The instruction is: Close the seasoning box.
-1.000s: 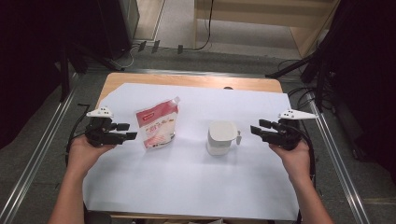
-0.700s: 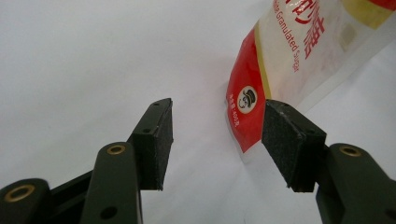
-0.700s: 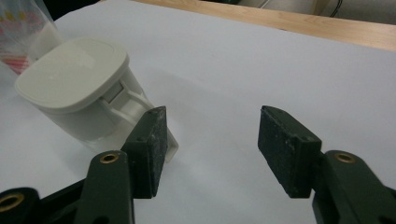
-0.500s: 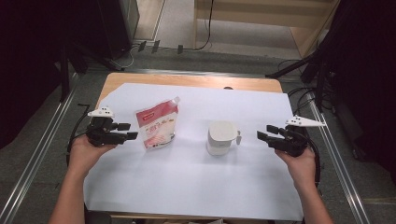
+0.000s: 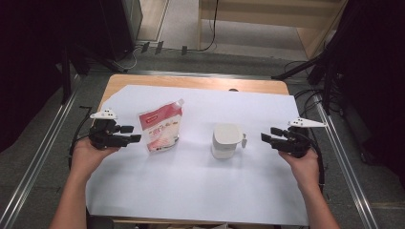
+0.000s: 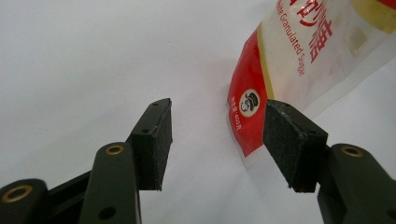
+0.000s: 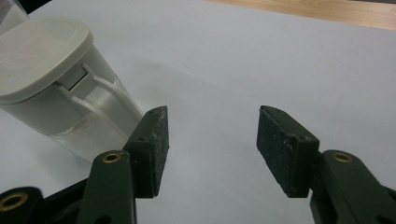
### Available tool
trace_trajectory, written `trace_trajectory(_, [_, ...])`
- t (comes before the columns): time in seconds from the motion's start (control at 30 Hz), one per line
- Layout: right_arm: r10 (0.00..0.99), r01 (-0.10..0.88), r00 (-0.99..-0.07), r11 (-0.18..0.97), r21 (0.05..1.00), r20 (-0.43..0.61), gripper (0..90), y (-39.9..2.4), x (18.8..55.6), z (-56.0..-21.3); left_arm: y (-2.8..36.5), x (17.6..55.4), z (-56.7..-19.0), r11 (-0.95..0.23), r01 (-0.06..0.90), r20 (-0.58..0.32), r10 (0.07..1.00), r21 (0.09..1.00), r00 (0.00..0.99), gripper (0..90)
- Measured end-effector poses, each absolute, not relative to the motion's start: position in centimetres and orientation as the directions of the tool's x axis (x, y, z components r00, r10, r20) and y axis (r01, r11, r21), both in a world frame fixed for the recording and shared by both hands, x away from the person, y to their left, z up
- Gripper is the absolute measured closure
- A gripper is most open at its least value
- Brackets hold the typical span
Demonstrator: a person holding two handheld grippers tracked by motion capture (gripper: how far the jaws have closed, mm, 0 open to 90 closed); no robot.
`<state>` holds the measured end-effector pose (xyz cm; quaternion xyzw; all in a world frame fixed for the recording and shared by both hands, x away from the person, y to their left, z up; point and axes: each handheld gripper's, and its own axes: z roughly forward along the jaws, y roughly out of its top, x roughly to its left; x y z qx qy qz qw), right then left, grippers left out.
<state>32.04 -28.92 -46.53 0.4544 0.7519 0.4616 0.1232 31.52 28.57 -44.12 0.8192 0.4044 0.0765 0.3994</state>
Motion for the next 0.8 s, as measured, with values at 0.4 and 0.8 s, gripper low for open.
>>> trace_trajectory(0.4, [0.800,0.568,-0.552,0.156,0.808,0.234,44.5,-29.01,32.03,-46.51,28.52,31.52,-44.16,-0.354,0.604,-0.201,0.722,0.714,0.662,42.6])
trace_trajectory(0.8, [0.802,0.565,-0.553,0.164,0.808,0.224,44.5,-28.86,31.95,-46.48,28.61,31.49,-44.12,-0.351,0.604,-0.198,0.727,0.715,0.657,42.0])
